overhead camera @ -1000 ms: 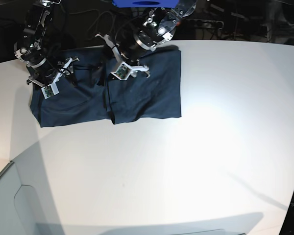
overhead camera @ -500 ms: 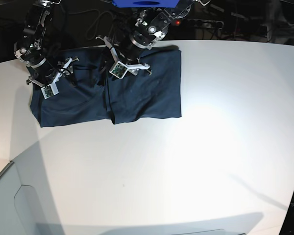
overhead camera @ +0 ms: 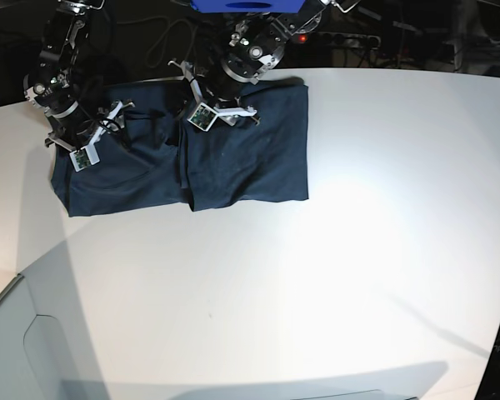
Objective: Fold the T-shirt properly
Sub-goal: 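Lower the folded end onto the strip and open the left gripper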
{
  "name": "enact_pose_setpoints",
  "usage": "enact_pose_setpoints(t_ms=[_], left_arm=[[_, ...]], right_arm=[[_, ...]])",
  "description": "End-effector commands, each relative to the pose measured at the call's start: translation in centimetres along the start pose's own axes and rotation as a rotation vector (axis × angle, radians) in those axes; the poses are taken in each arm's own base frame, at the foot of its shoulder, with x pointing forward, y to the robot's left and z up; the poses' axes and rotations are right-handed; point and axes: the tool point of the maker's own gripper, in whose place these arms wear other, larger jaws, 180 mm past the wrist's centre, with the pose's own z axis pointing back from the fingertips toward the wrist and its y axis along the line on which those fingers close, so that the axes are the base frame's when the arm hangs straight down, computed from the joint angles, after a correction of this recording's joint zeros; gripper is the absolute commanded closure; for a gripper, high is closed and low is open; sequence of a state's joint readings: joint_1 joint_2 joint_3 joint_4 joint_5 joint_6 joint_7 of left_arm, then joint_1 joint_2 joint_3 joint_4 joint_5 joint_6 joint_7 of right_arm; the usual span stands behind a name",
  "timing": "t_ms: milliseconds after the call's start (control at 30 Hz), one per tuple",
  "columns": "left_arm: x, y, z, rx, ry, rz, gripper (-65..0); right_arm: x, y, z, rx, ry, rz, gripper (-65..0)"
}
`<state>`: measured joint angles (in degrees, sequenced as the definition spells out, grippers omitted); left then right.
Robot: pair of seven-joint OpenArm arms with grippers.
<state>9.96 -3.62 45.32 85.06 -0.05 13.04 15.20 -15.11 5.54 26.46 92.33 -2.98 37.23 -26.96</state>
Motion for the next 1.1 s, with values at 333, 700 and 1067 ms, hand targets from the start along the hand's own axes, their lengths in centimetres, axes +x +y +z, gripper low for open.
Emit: enact_pose_setpoints(t_ms=[333, 700, 1067], left_arm=[[1.7, -0.6, -0.1, 0.001, -0.05, 0.002, 0.0], [5.2, -0.9, 1.3, -0.009, -0.145, 0.018, 0.0], [4.1, -3.7, 3.9, -0.12, -0.052, -0.053, 0.0]], right_arm=[[1.2, -0.1, 0.2, 0.008, -0.044, 0.015, -40.5], [1.3, -0.2, 0.2, 0.006, -0.045, 0.018, -40.5], [1.3, -0.2, 0.2, 0.006, -0.045, 0.018, -40.5]])
